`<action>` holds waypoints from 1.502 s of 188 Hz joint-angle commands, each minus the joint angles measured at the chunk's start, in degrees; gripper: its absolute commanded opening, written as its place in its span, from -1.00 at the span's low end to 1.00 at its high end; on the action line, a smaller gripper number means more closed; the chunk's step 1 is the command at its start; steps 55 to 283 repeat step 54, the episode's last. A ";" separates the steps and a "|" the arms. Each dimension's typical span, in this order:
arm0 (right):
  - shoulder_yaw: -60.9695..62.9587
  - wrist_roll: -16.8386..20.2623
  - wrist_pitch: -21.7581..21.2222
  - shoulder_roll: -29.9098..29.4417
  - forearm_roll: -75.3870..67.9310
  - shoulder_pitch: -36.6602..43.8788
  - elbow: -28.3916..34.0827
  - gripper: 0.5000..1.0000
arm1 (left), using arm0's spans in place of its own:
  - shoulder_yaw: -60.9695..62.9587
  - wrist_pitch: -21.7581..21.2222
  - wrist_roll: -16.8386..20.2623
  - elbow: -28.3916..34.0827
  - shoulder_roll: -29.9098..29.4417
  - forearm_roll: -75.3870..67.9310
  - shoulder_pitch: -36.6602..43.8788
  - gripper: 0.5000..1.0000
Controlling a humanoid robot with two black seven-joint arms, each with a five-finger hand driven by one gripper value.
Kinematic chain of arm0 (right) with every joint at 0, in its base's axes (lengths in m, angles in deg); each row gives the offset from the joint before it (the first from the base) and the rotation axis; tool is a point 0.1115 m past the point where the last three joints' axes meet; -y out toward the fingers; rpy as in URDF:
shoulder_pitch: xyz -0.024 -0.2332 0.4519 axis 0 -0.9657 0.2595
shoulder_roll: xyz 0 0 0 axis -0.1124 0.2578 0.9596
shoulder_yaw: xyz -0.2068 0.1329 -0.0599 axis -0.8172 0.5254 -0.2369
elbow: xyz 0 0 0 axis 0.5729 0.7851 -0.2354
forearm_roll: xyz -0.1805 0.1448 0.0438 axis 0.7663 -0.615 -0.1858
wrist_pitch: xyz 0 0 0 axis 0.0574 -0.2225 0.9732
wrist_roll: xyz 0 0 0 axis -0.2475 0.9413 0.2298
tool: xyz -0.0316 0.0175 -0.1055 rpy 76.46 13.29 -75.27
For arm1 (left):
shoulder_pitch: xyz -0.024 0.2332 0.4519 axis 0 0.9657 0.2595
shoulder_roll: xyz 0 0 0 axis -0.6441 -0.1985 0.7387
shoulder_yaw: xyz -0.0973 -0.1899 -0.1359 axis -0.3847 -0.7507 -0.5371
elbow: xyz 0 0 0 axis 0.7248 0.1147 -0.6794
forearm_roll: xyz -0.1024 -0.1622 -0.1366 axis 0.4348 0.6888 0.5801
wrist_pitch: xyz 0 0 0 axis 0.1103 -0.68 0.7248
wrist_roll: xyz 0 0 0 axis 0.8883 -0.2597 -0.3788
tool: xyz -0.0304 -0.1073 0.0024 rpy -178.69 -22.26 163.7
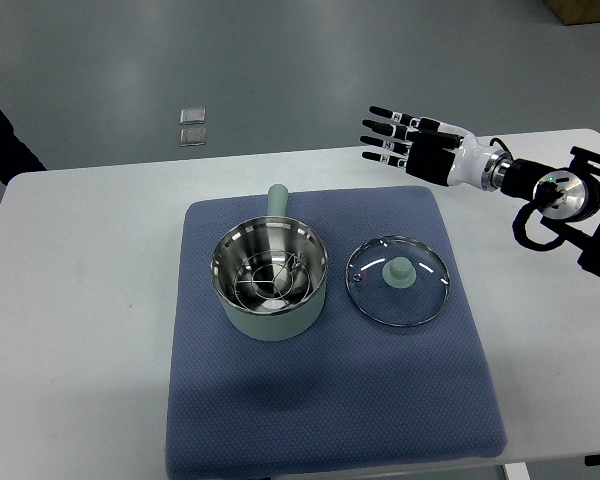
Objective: Open lid and place right of pot
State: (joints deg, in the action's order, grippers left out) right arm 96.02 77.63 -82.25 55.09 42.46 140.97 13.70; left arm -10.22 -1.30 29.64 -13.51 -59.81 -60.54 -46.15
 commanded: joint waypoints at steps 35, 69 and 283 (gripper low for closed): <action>7.31 -0.53 -0.35 -1.61 0.02 -5.12 -0.94 0.73 | 0.00 -0.01 -0.09 -0.02 0.00 0.00 0.21 1.00; 9.07 -0.53 -0.79 -1.61 0.10 -6.18 -0.94 0.73 | 0.00 -0.01 -0.09 -0.02 0.00 0.00 0.21 1.00; 9.07 -0.53 -0.79 -1.61 0.10 -6.18 -0.94 0.73 | 0.00 -0.01 -0.09 -0.02 0.00 0.00 0.21 1.00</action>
